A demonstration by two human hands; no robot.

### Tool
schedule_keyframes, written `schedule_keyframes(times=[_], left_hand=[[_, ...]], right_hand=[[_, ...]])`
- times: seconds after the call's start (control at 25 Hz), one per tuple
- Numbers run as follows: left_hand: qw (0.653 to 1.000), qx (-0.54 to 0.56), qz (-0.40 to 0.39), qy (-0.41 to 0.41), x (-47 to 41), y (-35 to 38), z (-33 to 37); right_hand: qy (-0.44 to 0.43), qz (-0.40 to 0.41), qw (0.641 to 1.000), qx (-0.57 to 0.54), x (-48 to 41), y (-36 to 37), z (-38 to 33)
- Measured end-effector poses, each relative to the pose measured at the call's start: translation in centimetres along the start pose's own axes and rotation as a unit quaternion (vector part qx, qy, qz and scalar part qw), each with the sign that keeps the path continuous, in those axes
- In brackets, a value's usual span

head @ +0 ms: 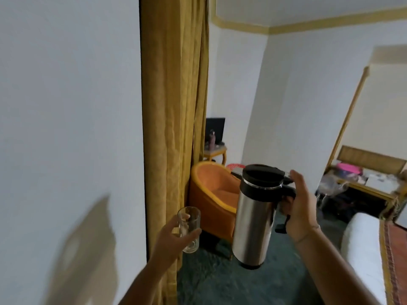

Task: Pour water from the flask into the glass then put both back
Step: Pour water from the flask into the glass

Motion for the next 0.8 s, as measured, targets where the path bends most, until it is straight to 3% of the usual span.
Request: schedule_keyframes(times=[0.28, 0.48, 0.8], left_hand=[[0.993, -0.029, 0.013, 0.117, -3.1, 0.0, 12.3], [0.969, -0.11, 0.067, 0.212, -3.2, 0.4, 18.6], [0.96, -0.155, -0.002, 0.233, -3.2, 2.7, 21.1]], right_hand=[[-0.026, -0.095, 0.991, 0.086, -2.1, 4.7, -11.7], [-0.022, -0.161, 0.971, 0.176, -2.3, 7.2, -15.7], [-0.098, -0.196, 0.905, 0.364, -1.6, 11.2, -19.7]])
Point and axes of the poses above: each hand's wrist, its own x-axis away from the middle knuckle, its own y-axis out of the palm, z = x × y, the point moved 7 cm from there along -x, towards the middle knuckle, and after that the axes turned 5 degrees about y, right-handed, at the moved point
